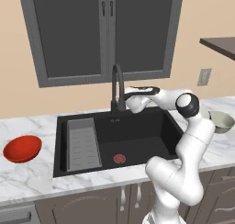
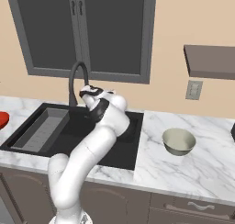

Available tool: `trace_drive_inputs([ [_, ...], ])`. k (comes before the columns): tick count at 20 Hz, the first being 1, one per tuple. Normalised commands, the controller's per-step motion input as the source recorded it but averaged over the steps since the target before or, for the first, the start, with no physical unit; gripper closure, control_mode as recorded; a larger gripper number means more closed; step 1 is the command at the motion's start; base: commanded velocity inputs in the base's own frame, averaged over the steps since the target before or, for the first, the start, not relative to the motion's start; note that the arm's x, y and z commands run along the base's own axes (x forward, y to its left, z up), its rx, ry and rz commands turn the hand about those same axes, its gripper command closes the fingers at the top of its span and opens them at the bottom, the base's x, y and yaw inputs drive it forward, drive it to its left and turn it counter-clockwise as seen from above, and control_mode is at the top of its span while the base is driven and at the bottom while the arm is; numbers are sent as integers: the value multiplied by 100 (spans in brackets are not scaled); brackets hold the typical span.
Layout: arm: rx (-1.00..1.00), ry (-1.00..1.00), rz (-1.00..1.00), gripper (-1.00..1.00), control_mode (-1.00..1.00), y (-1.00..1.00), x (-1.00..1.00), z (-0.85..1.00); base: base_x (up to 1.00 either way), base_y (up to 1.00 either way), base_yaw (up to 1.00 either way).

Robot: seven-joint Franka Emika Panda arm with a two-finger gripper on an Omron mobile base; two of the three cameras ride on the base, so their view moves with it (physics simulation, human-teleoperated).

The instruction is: Rinse each bowl for a few seconds and place them down in the sink or on the counter.

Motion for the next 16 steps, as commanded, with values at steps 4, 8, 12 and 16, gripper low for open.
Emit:
trace_drive_inputs([
  [4, 0, 7, 0, 100, -100, -56, 14, -52, 0, 0, 0],
  [8, 0, 8, 0, 100, -100, -64, 9, -54, 0, 0, 0],
  [12, 0, 8, 0, 100, -100, -70, 5, -56, 0, 0, 0],
  [16, 0, 8, 0, 100, -100, -74, 0, -57, 0, 0, 0],
])
